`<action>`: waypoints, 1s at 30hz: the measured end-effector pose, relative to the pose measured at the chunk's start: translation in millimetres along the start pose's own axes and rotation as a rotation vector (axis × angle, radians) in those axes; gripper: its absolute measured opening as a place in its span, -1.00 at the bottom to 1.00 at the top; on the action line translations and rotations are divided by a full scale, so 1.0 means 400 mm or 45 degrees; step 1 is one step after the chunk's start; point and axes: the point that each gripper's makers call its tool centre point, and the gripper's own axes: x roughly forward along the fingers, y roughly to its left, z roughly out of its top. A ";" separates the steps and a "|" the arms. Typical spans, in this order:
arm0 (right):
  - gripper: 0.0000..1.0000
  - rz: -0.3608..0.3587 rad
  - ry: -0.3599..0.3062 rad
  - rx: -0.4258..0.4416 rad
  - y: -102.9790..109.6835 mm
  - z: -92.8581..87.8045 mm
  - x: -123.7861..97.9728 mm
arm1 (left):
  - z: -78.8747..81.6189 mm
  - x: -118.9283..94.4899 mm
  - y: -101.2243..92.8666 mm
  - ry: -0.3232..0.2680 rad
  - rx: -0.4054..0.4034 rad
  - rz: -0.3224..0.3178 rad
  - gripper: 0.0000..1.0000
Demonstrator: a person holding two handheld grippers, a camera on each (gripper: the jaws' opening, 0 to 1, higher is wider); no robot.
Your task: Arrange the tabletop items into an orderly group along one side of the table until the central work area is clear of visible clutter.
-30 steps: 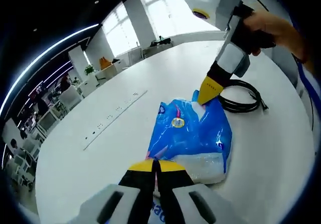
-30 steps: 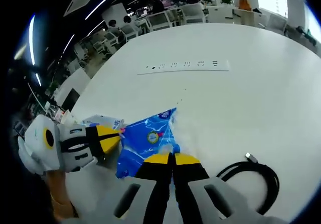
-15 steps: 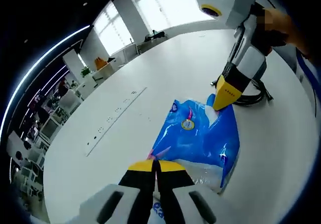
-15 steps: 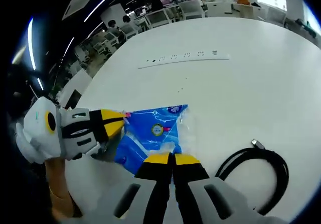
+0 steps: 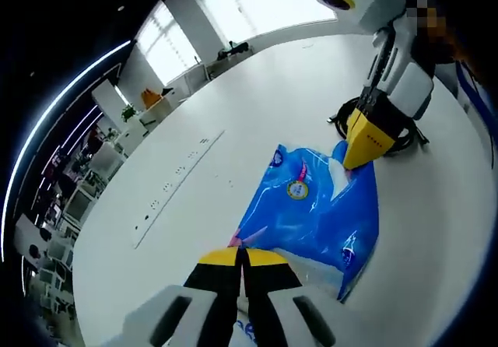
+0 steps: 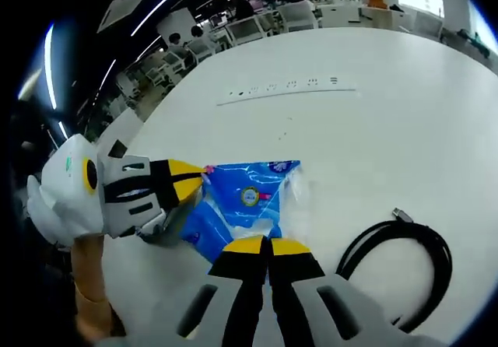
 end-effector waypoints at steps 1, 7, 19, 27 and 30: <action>-1.00 -0.001 -0.001 0.000 -0.001 0.000 0.000 | 0.000 0.001 0.001 0.000 -0.002 0.002 -1.00; -1.00 -0.015 -0.012 -0.032 0.001 0.001 0.003 | -0.001 0.002 0.007 -0.013 -0.015 -0.006 -0.97; -0.98 0.027 -0.047 0.009 0.001 0.002 0.002 | -0.022 -0.015 0.028 0.018 0.040 0.033 -0.74; -0.89 -0.011 -0.080 -0.031 0.005 0.014 -0.014 | -0.022 -0.035 0.019 -0.015 0.015 0.011 -0.60; -0.82 -0.014 -0.099 -0.038 0.003 0.017 -0.021 | -0.018 -0.046 0.015 -0.046 -0.013 0.008 -0.50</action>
